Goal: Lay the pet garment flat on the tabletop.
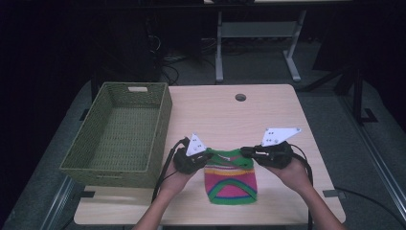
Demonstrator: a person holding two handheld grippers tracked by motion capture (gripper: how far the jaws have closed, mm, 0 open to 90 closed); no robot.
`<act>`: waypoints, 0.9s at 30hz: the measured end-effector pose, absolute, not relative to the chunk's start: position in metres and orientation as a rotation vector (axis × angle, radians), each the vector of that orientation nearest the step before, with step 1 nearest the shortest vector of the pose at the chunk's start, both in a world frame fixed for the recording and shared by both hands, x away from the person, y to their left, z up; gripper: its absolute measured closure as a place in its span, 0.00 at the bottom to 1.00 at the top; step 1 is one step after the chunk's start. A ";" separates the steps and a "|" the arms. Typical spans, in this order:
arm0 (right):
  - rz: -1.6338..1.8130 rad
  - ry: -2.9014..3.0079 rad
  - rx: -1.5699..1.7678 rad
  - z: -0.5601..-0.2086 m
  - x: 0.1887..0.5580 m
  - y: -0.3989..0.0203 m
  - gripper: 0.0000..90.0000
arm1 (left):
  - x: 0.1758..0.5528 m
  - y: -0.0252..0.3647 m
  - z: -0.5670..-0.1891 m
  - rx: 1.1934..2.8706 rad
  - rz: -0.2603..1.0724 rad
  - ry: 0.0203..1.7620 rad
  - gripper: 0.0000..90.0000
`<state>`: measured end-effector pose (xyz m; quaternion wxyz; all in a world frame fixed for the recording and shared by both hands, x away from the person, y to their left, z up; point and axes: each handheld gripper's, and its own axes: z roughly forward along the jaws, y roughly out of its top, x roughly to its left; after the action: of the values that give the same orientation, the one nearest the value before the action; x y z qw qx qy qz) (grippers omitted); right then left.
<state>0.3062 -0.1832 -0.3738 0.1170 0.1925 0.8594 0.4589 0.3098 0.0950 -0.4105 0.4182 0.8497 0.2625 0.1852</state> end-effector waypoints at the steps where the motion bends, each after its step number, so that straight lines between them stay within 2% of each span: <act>1: 1.333 2.519 0.569 -0.373 0.308 -0.183 0.93 | 0.312 0.094 -0.410 2.133 0.465 0.665 0.89; 27: 1.217 2.491 0.783 -0.383 0.369 -0.186 0.93 | 0.351 0.076 -0.417 2.175 0.474 0.747 0.89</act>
<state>0.3689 -0.1857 -0.3825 0.1299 0.2696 0.8574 0.4188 0.3508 0.0762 -0.4166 0.3863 0.8544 0.2935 0.1863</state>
